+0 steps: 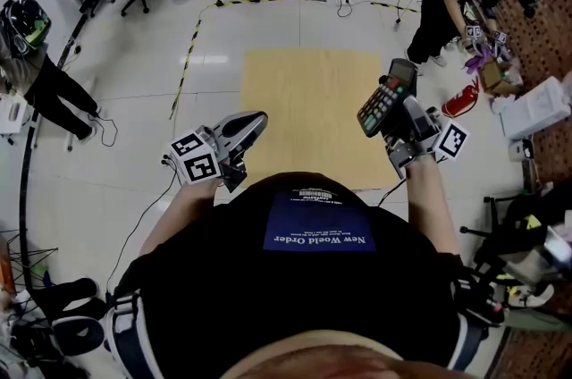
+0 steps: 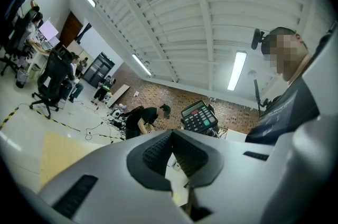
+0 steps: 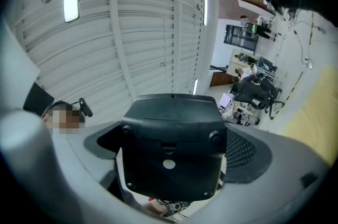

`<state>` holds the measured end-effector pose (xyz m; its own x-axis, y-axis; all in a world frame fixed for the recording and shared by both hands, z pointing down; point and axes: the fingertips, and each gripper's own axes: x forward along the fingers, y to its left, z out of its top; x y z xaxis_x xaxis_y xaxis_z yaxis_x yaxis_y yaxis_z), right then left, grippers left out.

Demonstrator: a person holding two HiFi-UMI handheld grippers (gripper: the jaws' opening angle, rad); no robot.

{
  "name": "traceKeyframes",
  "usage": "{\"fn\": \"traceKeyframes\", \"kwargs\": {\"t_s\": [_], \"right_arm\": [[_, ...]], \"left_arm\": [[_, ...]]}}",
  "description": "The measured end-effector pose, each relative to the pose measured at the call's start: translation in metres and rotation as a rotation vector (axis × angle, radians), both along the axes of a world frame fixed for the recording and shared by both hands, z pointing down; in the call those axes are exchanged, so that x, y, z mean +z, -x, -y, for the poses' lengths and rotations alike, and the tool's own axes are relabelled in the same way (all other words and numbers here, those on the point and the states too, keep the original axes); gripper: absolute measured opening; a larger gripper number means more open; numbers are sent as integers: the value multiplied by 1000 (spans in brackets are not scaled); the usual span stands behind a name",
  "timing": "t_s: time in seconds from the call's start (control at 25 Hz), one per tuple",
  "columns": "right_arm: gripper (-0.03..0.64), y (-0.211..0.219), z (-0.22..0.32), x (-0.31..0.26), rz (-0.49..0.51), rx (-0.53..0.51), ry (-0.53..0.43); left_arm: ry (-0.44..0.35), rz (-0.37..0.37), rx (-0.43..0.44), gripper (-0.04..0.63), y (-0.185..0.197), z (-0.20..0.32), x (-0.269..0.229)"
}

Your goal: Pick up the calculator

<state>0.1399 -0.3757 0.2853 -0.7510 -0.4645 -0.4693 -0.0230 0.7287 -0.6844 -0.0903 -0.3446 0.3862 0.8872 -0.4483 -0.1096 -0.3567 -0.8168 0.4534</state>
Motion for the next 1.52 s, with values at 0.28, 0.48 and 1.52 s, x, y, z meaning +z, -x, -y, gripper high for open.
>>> {"fn": "traceKeyframes", "kwargs": {"t_s": [0.28,0.48,1.52], "right_arm": [[569,0,-1,-1,-1,-2,-3],[569,0,-1,-1,2,-2,-3],[569,4,0,0,9,2,14]], "left_arm": [[1,2,10,6,-2,-1,0],[2,4,16,6,-3,0,0],[16,3,32,6,-3,1,4]]}}
